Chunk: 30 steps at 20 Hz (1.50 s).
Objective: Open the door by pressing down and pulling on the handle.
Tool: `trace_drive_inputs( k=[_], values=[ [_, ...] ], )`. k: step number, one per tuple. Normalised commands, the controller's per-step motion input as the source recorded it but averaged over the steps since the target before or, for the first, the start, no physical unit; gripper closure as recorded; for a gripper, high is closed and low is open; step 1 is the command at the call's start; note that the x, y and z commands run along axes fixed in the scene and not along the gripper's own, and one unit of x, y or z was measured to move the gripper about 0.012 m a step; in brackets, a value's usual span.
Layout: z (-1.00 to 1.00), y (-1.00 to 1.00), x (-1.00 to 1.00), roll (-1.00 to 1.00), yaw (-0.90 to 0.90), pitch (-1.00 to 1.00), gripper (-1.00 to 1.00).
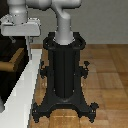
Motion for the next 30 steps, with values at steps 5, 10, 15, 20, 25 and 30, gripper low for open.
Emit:
trace_drive_inputs(
  k=[5,10,15,20,25,30],
  values=[
    [0.0,-0.4,0.0,0.0,-0.03,0.0,-1.0],
    [0.0,0.0,0.0,0.0,0.0,0.0,-1.0],
    [0.0,0.0,0.4,0.0,0.0,0.0,-1.0],
    [0.0,-0.2,0.0,0.0,0.0,0.0,-1.0],
    [0.0,-0.2,0.0,0.0,0.0,0.0,-1.0],
    [0.0,0.0,0.0,0.0,0.0,0.0,-1.0]
  ],
)
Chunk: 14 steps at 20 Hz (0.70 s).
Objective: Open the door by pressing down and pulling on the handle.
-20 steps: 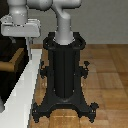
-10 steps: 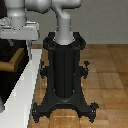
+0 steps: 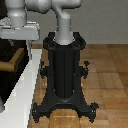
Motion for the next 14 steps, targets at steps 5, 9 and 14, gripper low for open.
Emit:
trace_drive_inputs(
  k=[5,9,14],
  values=[
    [-0.4,-0.4,0.0,0.0,0.0,0.0,-1.0],
    [-0.75,-0.75,0.0,0.0,0.0,0.0,-1.0],
    [-0.8,-0.6,0.0,0.0,0.0,0.0,-1.0]
  ],
)
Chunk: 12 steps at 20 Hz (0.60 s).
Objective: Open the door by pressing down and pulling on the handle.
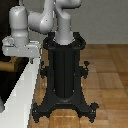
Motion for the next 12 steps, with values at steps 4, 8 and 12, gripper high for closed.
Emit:
trace_drive_inputs(
  k=[4,8,12],
  values=[
    [0.0,0.0,0.0,0.0,0.0,0.0,-1.0],
    [0.0,0.0,0.0,0.0,0.0,0.0,1.0],
    [0.0,0.0,0.0,0.0,0.0,0.0,1.0]
  ],
)
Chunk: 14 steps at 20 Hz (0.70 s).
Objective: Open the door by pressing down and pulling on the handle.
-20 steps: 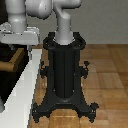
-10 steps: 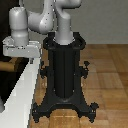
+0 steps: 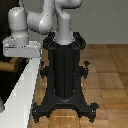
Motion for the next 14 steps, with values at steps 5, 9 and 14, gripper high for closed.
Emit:
trace_drive_inputs(
  k=[5,9,14],
  values=[
    [0.0,0.0,0.0,0.0,0.0,0.0,1.0],
    [-0.25,0.0,0.0,0.0,0.0,-0.04,1.0],
    [-0.6,0.0,0.0,0.0,0.0,-0.12,1.0]
  ],
)
